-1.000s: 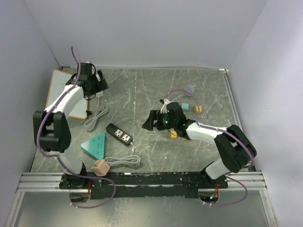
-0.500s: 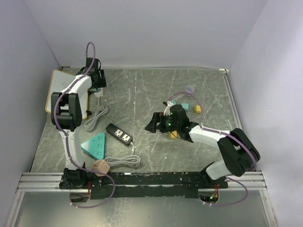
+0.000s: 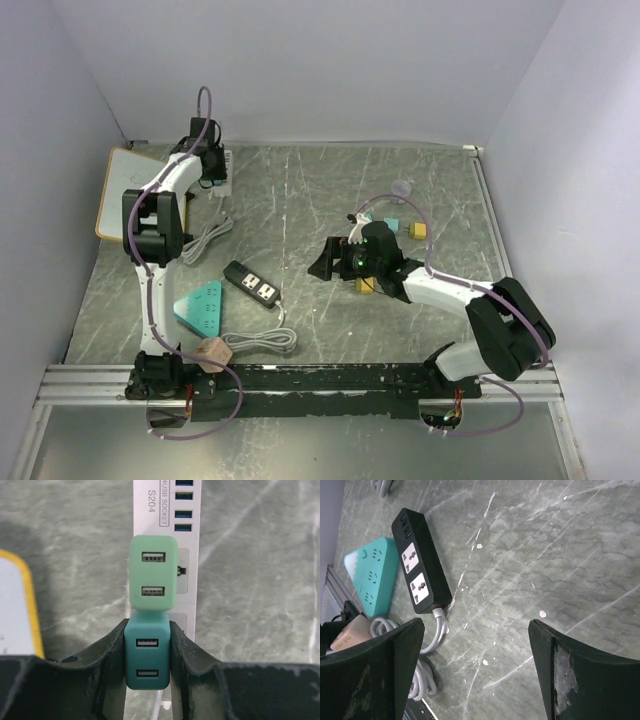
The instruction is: Pull the plug off the socket
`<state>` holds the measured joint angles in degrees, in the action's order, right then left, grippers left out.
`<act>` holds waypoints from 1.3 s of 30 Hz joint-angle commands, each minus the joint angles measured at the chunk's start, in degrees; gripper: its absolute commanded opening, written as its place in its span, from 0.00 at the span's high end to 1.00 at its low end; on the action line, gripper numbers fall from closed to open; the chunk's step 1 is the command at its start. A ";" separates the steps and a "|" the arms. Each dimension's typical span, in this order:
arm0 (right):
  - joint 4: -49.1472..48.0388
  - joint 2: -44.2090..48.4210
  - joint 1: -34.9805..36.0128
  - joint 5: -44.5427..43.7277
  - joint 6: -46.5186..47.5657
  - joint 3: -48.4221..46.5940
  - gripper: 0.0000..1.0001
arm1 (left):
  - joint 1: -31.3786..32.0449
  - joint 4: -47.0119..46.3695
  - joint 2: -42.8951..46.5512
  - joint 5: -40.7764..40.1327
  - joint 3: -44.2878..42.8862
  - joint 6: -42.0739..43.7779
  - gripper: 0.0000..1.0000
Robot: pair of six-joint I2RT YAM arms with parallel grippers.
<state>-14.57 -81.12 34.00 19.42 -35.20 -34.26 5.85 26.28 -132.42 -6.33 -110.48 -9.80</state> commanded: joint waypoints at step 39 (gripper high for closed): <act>14.54 -2.38 -1.67 -7.13 -0.31 -13.14 0.15 | 20.39 -1.55 33.77 22.42 33.48 8.57 0.07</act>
<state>-2.22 -80.62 32.36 14.09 -33.26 -43.22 28.80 24.95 -104.57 13.91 -76.01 -0.03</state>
